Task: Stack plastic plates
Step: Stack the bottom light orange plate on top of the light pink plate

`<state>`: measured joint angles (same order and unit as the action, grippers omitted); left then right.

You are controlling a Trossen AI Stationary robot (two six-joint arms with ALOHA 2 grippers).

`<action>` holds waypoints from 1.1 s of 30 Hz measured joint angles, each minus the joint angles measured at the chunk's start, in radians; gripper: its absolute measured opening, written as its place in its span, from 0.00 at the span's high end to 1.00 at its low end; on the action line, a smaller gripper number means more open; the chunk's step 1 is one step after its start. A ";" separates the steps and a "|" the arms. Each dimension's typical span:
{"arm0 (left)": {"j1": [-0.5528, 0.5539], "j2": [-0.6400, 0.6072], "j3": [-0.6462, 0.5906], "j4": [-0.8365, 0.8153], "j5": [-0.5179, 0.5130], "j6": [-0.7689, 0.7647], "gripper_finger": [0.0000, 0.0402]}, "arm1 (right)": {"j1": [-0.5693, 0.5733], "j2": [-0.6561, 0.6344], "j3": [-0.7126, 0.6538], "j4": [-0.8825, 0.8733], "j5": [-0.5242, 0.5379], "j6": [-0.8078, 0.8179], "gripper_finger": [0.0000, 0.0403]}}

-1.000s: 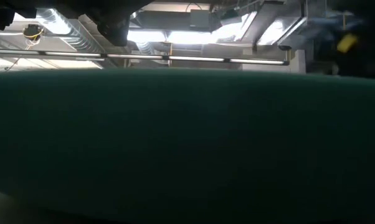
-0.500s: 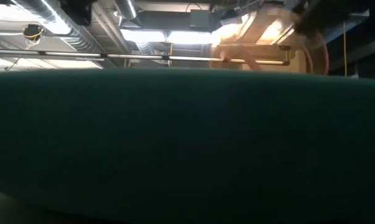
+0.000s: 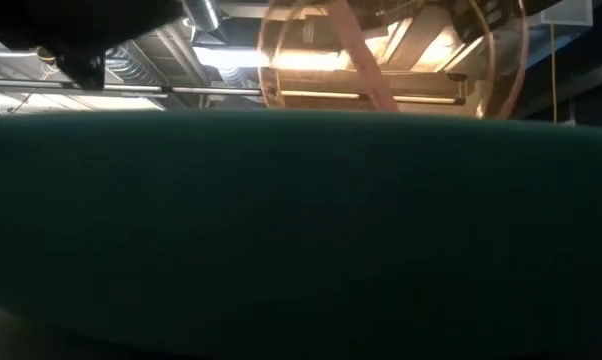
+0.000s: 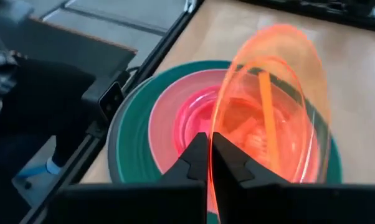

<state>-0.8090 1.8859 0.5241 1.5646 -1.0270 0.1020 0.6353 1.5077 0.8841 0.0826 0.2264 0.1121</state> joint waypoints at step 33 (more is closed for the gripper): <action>0.023 -0.003 -0.022 -0.008 0.049 -0.073 0.80 | -0.003 0.307 0.191 -0.058 0.034 -0.209 0.96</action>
<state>-0.7860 1.8828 0.5022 1.5562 -0.9779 0.0292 0.6327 1.8145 1.0756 0.0246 0.2601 -0.0969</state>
